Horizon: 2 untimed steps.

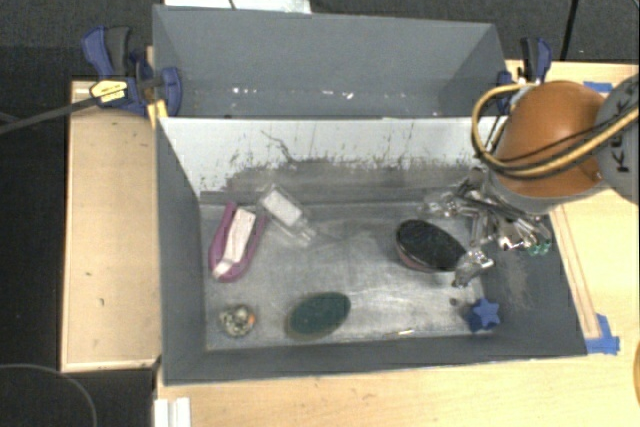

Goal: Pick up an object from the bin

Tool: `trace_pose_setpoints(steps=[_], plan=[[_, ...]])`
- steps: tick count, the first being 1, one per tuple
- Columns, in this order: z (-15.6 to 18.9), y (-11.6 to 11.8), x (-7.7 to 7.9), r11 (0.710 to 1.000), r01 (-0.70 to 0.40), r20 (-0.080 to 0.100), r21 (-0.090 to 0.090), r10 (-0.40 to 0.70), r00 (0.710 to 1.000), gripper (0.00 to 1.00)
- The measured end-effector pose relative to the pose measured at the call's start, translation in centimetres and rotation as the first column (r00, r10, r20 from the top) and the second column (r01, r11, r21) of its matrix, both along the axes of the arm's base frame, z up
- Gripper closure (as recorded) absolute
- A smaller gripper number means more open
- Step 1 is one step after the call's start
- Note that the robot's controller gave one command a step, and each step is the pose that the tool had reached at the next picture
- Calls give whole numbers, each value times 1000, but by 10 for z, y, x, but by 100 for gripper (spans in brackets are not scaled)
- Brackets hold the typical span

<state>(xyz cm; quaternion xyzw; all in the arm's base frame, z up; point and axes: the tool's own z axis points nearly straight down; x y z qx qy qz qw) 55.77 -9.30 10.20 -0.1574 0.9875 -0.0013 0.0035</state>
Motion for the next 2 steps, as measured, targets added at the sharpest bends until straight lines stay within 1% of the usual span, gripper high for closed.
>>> trace_pose_setpoints(steps=[1, 2], plan=[[0, 3, -2, 1000, 1, -4, 3, -1, 1000, 100], [137, 5, -1, 1000, -23, 2, 0, 23, 1000, 100]])
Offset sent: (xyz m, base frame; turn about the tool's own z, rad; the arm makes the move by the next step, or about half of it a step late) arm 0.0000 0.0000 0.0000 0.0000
